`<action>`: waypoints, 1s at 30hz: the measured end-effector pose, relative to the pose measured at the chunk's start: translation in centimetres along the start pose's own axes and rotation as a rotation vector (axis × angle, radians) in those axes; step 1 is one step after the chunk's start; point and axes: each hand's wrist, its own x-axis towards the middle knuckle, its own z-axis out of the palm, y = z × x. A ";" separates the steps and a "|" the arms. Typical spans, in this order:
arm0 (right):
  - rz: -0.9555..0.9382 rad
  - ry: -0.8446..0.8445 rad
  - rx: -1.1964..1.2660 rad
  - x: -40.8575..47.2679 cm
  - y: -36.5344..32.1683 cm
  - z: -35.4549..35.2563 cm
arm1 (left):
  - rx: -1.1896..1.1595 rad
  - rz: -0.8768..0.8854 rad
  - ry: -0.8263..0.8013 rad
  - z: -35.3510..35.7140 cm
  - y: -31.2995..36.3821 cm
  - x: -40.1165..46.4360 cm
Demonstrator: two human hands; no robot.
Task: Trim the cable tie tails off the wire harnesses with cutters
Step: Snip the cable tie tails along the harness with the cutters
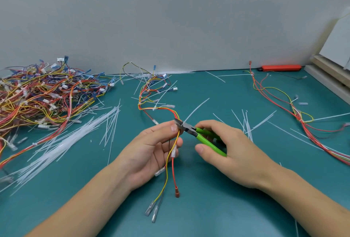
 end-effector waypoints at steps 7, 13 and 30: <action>0.014 -0.022 -0.076 0.0 -0.1 -0.2 | 0.004 0.007 0.005 0.0 -0.1 0.0; -0.007 -0.018 -0.109 0.2 0.0 0.0 | 0.026 0.001 -0.002 -0.1 -0.1 0.1; 0.028 0.000 -0.145 -0.1 -0.3 0.2 | 0.017 0.001 0.006 0.0 -0.2 0.2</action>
